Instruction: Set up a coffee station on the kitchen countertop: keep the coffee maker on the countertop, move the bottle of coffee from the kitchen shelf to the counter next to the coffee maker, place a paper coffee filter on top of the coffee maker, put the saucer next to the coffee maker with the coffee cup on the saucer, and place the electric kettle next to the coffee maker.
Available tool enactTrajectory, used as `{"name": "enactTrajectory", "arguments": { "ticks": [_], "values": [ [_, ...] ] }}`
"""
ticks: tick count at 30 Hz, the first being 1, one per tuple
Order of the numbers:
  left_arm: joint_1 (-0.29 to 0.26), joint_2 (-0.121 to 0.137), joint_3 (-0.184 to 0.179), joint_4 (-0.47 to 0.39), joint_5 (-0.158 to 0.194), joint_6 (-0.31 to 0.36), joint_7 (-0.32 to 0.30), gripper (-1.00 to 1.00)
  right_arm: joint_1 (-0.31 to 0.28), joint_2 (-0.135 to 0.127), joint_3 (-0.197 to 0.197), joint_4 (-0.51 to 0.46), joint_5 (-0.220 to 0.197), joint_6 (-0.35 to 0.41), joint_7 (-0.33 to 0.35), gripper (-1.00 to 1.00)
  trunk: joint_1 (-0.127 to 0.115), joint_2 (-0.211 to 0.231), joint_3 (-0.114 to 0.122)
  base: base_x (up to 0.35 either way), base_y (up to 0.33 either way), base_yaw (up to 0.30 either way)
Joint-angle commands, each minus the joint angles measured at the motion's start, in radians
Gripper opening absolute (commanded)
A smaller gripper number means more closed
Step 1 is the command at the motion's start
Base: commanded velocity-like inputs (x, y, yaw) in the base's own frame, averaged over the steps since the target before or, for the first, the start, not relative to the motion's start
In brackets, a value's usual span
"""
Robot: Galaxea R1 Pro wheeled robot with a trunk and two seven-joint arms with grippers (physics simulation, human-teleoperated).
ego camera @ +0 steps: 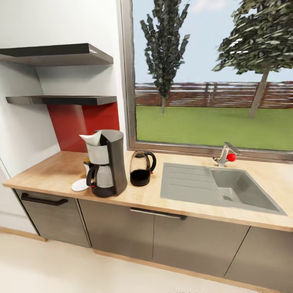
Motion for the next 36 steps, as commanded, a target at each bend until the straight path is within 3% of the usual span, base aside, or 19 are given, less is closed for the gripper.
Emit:
{"name": "enactTrajectory", "arguments": {
  "ticks": [1,9,13,22,25,26,28,36],
  "values": [
    [0.0,0.0,-0.009,0.0,0.009,-0.004,0.002,1.0,-0.001,0.0,0.008,-0.002,-0.006,0.006,0.001,1.0,0.001,-0.002,-0.002,0.0,0.0,-0.265],
    [0.0,-0.003,-0.008,0.001,0.009,-0.006,0.002,1.0,-0.001,-0.004,0.007,-0.002,-0.007,0.006,0.029,1.0,0.001,-0.002,-0.002,0.0,0.0,-0.272],
    [0.001,-0.004,-0.008,0.004,0.01,-0.002,0.002,1.0,-0.001,-0.017,0.007,-0.002,-0.007,0.006,0.03,1.0,0.001,-0.002,-0.002,0.0,-0.039,-0.274],
    [-0.001,0.001,-0.005,0.012,0.013,0.012,0.003,1.0,-0.001,-0.027,0.009,-0.002,-0.008,0.005,0.033,1.0,0.001,-0.002,-0.002,0.09,-0.215,-0.279],
    [-0.002,0.005,-0.005,0.013,0.013,0.015,0.002,1.0,-0.001,-0.029,0.008,-0.002,-0.006,0.006,0.086,1.0,0.001,-0.002,-0.002,0.169,-0.25,-0.296],
    [-0.002,0.007,-0.005,0.014,0.013,0.025,0.002,1.0,-0.001,-0.042,0.008,-0.002,-0.004,0.006,0.151,1.0,0.001,-0.002,-0.002,0.173,-0.249,-0.299],
    [-0.002,0.006,-0.005,0.013,0.014,0.047,0.003,1.0,-0.001,-0.066,0.009,-0.002,-0.004,0.005,0.202,1.0,0.001,-0.002,-0.002,0.174,-0.249,-0.3],
    [-0.002,-0.002,-0.007,0.013,0.014,0.056,0.006,1.0,-0.001,-0.071,0.009,-0.002,-0.004,0.004,0.219,1.0,0.001,-0.002,-0.002,0.154,-0.252,-0.3]
  ]
}}
